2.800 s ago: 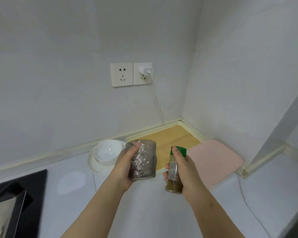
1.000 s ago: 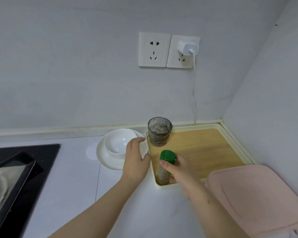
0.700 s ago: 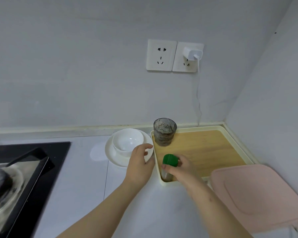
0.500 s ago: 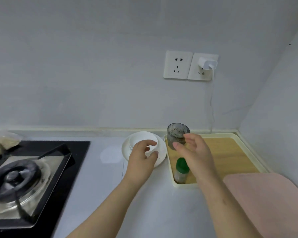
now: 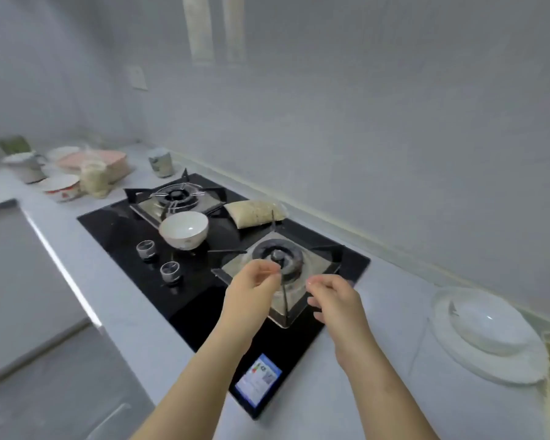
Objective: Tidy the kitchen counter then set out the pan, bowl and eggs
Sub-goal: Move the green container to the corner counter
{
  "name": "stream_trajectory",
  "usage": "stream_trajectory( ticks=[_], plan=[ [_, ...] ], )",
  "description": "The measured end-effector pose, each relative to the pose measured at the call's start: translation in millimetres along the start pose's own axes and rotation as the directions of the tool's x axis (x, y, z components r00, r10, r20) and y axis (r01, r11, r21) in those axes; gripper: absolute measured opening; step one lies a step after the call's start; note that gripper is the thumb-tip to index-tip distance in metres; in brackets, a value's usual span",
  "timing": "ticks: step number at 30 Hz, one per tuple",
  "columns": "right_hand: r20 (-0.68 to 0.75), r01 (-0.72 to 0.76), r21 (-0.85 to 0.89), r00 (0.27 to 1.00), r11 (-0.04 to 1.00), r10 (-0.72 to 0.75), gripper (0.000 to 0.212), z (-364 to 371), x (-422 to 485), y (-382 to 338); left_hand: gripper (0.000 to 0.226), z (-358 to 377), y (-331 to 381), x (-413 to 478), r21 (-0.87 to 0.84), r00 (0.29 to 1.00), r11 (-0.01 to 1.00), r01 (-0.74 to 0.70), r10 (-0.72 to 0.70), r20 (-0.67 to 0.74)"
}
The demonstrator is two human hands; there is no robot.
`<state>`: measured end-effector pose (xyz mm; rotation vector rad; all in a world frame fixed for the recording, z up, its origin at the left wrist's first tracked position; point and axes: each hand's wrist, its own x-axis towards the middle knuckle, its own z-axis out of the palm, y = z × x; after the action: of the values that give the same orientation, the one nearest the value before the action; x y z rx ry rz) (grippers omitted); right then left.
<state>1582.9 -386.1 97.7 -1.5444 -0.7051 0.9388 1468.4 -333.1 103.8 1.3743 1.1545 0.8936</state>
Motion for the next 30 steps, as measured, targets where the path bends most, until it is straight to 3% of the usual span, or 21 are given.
stream_trajectory(
  ticks=[4,11,18,22,30],
  plan=[
    [0.266,-0.051,-0.065,0.962,0.997,0.066,0.004,95.7,-7.8,7.8,0.016,-95.1,-24.4,-16.4,-0.085,0.947,0.992,0.092,-0.114,-0.301],
    [0.544,0.0,-0.179,0.833,0.984,0.099,0.006,241.5,-36.2,13.9,0.016,-232.8,-62.9,-39.4,-0.149,0.807,0.984,0.1,-0.168,-0.566],
    [0.698,0.084,-0.213,0.711,0.973,0.091,0.012,430.4,-77.3,17.9,0.017,-406.3,-96.5,-57.2,-0.199,0.668,0.978,0.065,-0.191,-0.719],
    [0.794,0.073,-0.225,0.591,0.972,0.14,0.015,556.1,-123.1,18.3,0.017,-523.2,-113.5,-73.2,-0.187,0.581,0.978,0.095,-0.207,-0.787],
    [0.881,0.092,-0.251,0.435,0.964,0.188,0.013,743.8,-182.1,13.7,0.015,-704.2,-134.2,-88.1,-0.196,0.437,0.973,0.12,-0.229,-0.87]
  ],
)
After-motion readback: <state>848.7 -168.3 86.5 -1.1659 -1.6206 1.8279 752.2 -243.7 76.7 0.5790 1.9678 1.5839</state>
